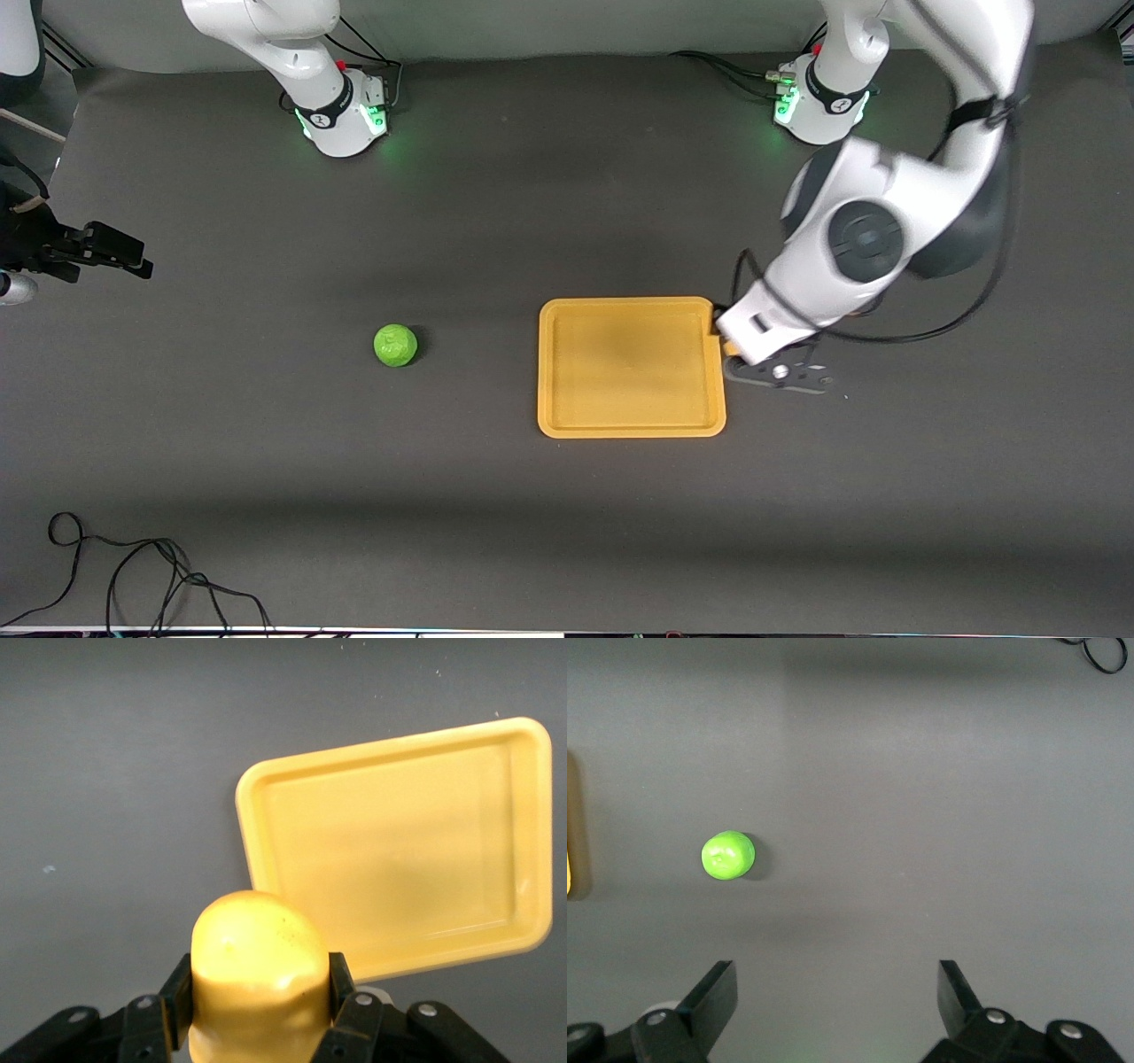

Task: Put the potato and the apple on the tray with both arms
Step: 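Carry the potato over the tray while the right gripper reaches out, then release the potato on the tray while the right gripper nears the apple, then grasp the green apple with the right gripper while the left withdraws, then carry the green apple over the tray with the right gripper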

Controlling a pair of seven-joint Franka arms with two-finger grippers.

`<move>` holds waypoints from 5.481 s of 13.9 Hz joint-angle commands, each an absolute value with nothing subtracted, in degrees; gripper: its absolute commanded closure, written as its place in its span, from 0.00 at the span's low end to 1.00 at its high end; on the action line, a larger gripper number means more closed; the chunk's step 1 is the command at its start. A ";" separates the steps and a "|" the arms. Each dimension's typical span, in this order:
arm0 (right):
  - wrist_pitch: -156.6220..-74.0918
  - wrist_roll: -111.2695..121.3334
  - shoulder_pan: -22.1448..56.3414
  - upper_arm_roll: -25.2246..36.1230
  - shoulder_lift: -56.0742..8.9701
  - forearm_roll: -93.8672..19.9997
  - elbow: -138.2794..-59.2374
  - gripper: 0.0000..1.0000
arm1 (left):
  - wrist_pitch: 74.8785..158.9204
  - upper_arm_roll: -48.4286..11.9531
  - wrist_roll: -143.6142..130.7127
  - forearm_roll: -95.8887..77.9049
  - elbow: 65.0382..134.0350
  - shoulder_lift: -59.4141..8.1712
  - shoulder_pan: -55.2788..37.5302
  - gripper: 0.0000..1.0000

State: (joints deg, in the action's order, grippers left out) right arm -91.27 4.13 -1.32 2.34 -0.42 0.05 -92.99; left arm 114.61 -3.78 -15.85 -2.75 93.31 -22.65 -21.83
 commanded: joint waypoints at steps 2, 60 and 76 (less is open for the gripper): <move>-91.05 4.13 -0.97 2.46 -0.88 -0.70 -92.20 0.00 | 131.98 -2.81 -20.37 -2.02 104.39 -25.13 -23.99 1.00; -100.65 -23.79 24.94 3.96 -19.58 -2.90 -82.84 0.45 | 95.01 -5.10 2.90 0.35 103.01 4.75 5.10 0.00; -113.62 -58.89 50.45 4.13 -58.96 1.05 -49.31 0.47 | 100.19 -5.36 3.34 1.32 104.24 5.98 5.89 0.00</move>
